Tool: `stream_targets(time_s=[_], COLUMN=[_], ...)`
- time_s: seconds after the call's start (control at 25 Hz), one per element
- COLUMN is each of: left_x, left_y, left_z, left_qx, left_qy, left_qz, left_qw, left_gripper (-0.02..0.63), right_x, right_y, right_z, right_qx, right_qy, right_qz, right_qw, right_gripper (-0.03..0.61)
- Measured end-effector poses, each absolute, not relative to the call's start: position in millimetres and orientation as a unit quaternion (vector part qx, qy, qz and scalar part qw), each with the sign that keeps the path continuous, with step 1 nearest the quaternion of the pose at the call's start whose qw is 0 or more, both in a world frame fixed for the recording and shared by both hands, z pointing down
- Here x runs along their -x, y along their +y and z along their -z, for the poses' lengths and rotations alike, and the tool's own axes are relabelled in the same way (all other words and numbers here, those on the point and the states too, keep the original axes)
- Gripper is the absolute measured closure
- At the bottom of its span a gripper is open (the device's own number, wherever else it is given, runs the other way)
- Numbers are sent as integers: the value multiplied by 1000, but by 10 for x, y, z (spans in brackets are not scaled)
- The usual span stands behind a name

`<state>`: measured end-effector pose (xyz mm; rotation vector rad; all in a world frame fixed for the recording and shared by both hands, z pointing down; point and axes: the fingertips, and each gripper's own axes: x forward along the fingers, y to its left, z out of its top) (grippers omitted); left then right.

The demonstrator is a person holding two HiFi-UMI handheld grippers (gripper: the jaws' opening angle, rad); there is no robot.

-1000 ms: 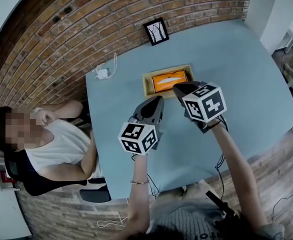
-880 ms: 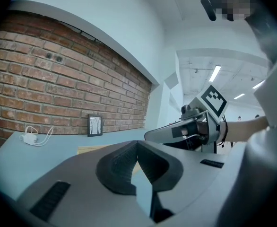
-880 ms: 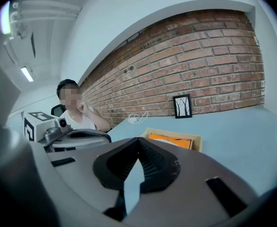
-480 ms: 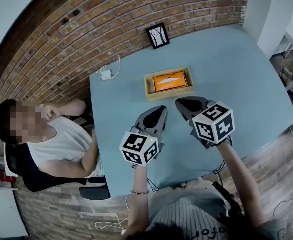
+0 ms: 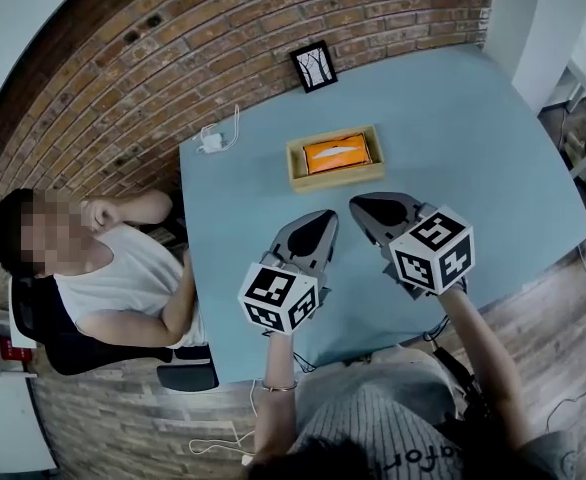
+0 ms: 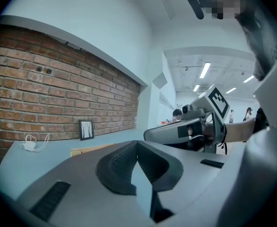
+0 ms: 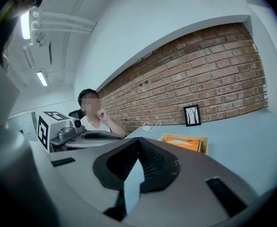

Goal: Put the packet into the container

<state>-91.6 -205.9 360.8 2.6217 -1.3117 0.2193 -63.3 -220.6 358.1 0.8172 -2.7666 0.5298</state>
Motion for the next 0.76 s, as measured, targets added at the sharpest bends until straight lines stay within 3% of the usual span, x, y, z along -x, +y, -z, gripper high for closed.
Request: stream_targets(time_s=[0.76], left_x=[906], left_y=[-2054], left_z=[-3591], left_qx=[-883], left_qy=[-453], left_qz=[-70], left_qw=[97], left_gripper=[606], right_x=[575], right_y=[-2198], right_z=[-3599], right_qx=[-277], right_qy=[-940], right_qz=[-175], right_qw=[101], right_gripper=[566])
